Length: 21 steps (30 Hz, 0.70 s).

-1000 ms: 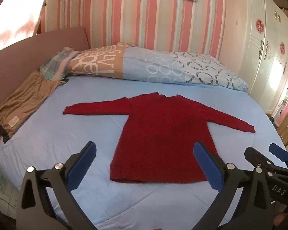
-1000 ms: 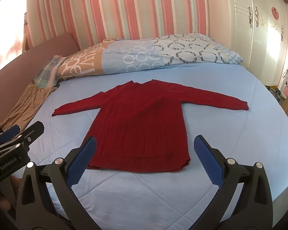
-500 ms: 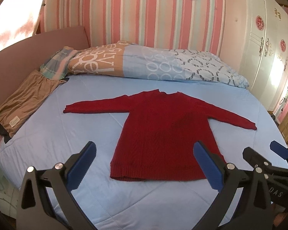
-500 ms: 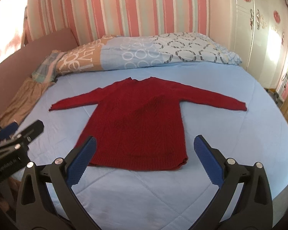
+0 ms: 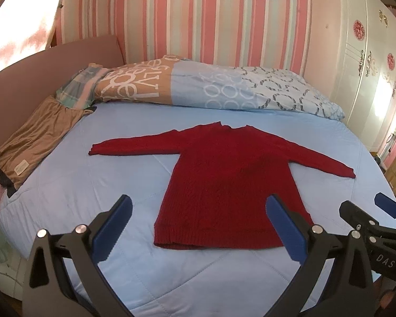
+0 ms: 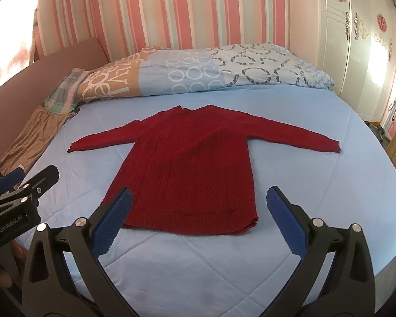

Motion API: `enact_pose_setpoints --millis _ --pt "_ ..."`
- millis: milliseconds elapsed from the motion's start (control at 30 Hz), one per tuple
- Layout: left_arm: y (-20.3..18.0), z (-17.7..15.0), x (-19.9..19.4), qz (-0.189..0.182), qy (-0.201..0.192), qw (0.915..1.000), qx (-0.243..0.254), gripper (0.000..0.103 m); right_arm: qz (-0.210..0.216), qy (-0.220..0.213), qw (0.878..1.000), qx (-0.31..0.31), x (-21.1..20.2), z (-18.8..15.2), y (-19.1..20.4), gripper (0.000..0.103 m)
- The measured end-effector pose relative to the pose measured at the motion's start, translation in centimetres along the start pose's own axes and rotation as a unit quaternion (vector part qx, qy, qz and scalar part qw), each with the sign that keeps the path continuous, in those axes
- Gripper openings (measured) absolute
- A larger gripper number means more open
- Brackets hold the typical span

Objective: Fold small clothes

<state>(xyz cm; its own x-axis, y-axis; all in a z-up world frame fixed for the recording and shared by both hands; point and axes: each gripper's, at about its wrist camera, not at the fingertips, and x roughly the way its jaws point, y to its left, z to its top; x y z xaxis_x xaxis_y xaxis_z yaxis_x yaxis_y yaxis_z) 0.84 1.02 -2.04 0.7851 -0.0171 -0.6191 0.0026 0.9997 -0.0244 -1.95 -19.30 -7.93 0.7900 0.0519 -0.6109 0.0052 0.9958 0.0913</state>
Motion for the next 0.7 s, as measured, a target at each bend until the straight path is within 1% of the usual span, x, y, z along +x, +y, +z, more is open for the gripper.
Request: enact_pose_setpoints --millis 167,433,700 --pt "0.1 -0.1 0.0 0.000 0.001 1.0000 0.000 0.101 0.001 0.001 1.000 0.000 0.2 0.0 -0.1 0.100" --pt "0.3 -0.4 0.2 -0.011 0.007 0.9999 0.002 0.101 -0.005 0.000 1.000 0.001 0.6 0.1 -0.8 0.100" --pt "0.7 -0.2 0.5 -0.005 0.010 0.9999 0.003 0.101 -0.010 0.006 1.000 0.006 1.0 -0.4 -1.5 0.100"
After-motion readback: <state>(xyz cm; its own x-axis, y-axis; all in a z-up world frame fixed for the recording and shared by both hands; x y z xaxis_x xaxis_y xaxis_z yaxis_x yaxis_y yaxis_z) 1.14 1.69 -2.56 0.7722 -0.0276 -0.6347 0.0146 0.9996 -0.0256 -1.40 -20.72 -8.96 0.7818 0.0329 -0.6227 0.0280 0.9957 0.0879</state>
